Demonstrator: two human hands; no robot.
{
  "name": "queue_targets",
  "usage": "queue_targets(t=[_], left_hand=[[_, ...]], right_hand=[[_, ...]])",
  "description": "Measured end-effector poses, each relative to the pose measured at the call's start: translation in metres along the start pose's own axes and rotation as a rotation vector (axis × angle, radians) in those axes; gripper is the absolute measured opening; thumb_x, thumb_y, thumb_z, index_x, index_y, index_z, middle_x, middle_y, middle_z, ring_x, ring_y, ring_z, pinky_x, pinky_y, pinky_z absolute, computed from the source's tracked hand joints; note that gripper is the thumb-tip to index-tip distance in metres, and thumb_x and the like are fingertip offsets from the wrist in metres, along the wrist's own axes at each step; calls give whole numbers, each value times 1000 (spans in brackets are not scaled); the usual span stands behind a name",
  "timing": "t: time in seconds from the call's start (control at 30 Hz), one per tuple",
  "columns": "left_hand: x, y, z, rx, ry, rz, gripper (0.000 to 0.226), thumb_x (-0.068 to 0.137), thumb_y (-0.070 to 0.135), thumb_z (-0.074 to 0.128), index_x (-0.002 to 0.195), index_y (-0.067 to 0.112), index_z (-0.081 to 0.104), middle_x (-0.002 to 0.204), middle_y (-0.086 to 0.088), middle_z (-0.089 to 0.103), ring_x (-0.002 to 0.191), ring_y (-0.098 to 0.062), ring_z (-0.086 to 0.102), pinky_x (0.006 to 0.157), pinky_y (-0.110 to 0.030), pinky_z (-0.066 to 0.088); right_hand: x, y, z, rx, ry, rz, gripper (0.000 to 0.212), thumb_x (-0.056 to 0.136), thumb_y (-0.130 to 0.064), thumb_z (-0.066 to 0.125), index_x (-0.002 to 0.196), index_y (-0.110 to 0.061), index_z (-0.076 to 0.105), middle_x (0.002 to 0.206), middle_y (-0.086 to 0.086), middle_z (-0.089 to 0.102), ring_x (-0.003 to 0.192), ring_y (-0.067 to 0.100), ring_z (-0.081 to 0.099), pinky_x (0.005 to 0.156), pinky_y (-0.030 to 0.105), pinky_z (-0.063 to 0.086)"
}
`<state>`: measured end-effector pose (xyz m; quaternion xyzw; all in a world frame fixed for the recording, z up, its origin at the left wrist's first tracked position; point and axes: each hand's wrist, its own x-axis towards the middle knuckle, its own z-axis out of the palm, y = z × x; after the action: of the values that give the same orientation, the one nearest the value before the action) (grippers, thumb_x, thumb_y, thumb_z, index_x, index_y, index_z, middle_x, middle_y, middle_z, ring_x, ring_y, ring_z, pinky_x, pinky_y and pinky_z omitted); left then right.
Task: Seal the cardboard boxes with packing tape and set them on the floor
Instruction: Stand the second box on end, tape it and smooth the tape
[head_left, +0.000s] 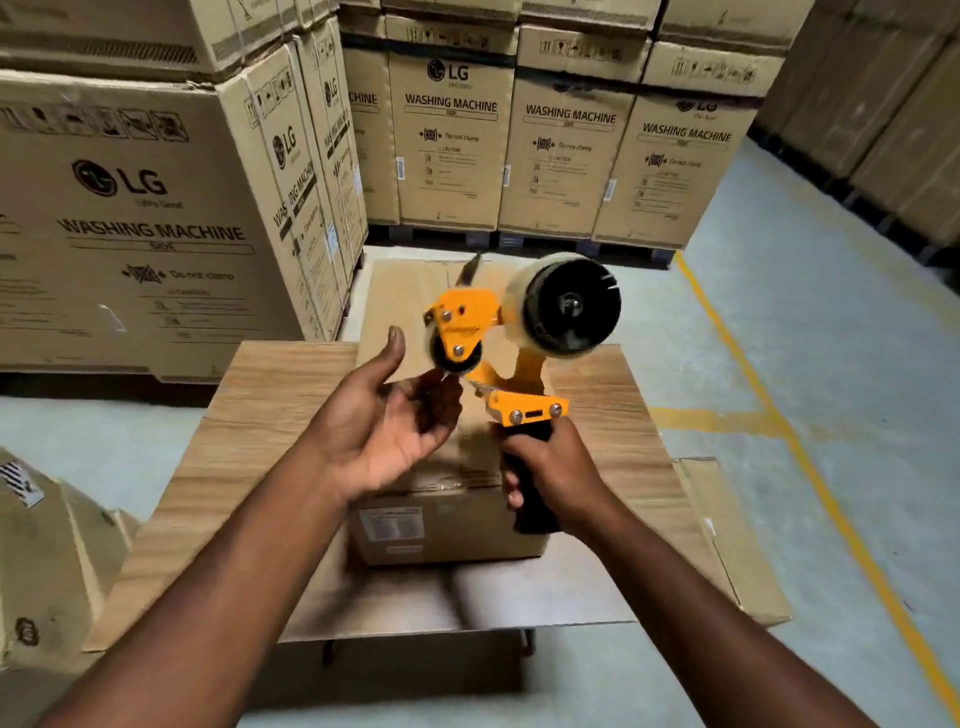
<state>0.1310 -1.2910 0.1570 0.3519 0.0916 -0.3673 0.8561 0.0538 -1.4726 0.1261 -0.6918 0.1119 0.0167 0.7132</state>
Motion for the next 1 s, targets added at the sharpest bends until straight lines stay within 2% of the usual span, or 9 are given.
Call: queue_targets(t=[0.1, 0.23, 0.33, 0.4, 0.5, 0.63, 0.73, 0.87, 1.0], left_hand=[[-12, 1, -17, -2, 26, 60, 19, 80, 16, 68, 94, 5, 72, 90, -11, 74, 76, -19, 73, 72, -32, 60], [-30, -1, -50, -24, -40, 68, 59, 27, 4, 99, 82, -2, 78, 90, -19, 74, 78, -25, 75, 63, -34, 62], [-42, -4, -72, -93, -129, 23, 28, 80, 22, 74, 100, 2, 77, 107, -16, 72, 99, -24, 72, 87, -35, 59], [-46, -9, -84, -131, -72, -1, 48, 96, 39, 49, 114, 2, 73, 113, -14, 70, 102, -22, 70, 96, -33, 54], [-50, -19, -88, -132, -3, 9, 39, 86, 37, 65, 102, 4, 78, 106, -12, 72, 92, -19, 73, 90, -31, 52], [-46, -31, -102, -147, 120, 49, 51, 27, 2, 100, 73, 1, 78, 84, -13, 74, 70, -17, 74, 62, -25, 61], [-44, -37, -108, -112, 208, 69, 12, 64, 0, 74, 76, 1, 75, 81, -13, 72, 66, -15, 72, 60, -23, 59], [-30, -40, -132, 400, 397, 167, 23, 91, 1, 63, 113, 6, 65, 93, -16, 72, 72, -15, 70, 55, -24, 57], [-22, -35, -156, 635, 531, 285, 51, 86, -2, 72, 126, 17, 47, 93, -22, 71, 63, -18, 69, 49, -25, 52]], right_hand=[[6, -7, 4, -352, 19, -134, 30, 83, -8, 68, 58, -14, 55, 45, 5, 52, 38, 21, 48, 41, 30, 41], [10, -15, 5, -391, -40, -142, 10, 68, -17, 63, 61, -23, 57, 45, 2, 49, 41, 22, 42, 38, 29, 36], [13, -13, 5, -448, -103, -184, 17, 72, -17, 64, 59, -28, 61, 46, 2, 53, 40, 22, 46, 39, 35, 40], [13, -12, 6, -468, -124, -191, 13, 70, -24, 65, 59, -31, 63, 46, 1, 53, 40, 21, 46, 39, 35, 41], [15, -9, 9, -499, -138, -197, 11, 72, -25, 69, 65, -33, 66, 48, -1, 55, 40, 18, 46, 38, 30, 41], [17, -5, 10, -572, -188, -216, 16, 82, -8, 72, 77, -22, 68, 48, -7, 57, 39, 8, 48, 38, 24, 39], [17, -5, 14, -564, -209, -248, 15, 73, -13, 71, 71, -27, 65, 49, -16, 59, 41, -2, 51, 42, 12, 37], [30, 6, 11, -766, -227, -275, 38, 72, -9, 81, 55, -39, 66, 50, -23, 57, 49, -7, 46, 50, 12, 33], [43, 13, -1, -928, -284, -235, 15, 69, -45, 80, 71, -33, 72, 64, -8, 68, 62, -7, 46, 56, 31, 43]])
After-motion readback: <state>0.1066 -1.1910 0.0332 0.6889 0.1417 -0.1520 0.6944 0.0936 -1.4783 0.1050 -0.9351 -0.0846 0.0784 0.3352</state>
